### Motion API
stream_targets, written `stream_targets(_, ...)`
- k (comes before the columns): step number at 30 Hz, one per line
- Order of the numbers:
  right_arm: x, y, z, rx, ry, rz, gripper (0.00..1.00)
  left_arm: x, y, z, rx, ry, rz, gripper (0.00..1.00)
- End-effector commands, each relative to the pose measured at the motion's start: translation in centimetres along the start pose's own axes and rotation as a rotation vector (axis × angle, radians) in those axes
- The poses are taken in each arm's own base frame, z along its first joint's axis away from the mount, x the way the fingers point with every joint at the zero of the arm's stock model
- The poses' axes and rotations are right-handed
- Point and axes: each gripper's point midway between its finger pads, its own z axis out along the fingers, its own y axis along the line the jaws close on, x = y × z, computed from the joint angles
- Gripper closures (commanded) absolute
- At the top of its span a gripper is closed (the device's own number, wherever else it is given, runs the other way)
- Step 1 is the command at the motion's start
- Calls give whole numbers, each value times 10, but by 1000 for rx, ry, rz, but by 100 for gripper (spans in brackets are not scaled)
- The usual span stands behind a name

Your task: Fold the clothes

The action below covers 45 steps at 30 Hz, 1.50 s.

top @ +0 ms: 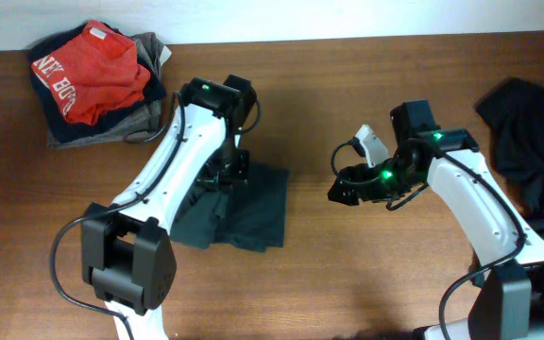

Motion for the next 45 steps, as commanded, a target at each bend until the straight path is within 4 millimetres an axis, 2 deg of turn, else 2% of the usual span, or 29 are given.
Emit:
stream_targets(1,1,-4,-2,10,-3,17,21,-1,-11,-10,5,-51,-1,99)
stream_targets(4,1,-4,-2,10,-2,17,21,0,-25,-7,14,-65,30,99)
stream_targets(12,1,-4,-2,10,-2,18,21,-1,-44,-1,41,-83,67,96)
stream_targets(15,1,-4,-2,10,-2,18,21,-2,-47,-1,45,-93,74,90)
stream_targets(21,1,-4,-2,10,-2,18,21,-2,-55,-1,78,-94,80,90)
stream_targets(23,1,-4,-2,10,-2,18,21,-3,-56,-1,82,-95,80,86)
stream_targets(26,1,-4,-2,10,-1,18,21,-3,-56,-1,83,-95,80,68)
stream_targets(36,1,-4,-2,9,-2,18,21,-4,-74,-3,144,-110,105,67)
stream_targets(40,1,-4,-2,10,-2,18,21,-7,-70,-17,147,-131,94,67)
stream_targets(43,1,-4,-2,10,-2,18,21,-14,-48,-38,116,-169,51,65)
stream_targets(45,1,-4,-2,10,-2,18,21,-20,-28,-53,112,-196,1,57)
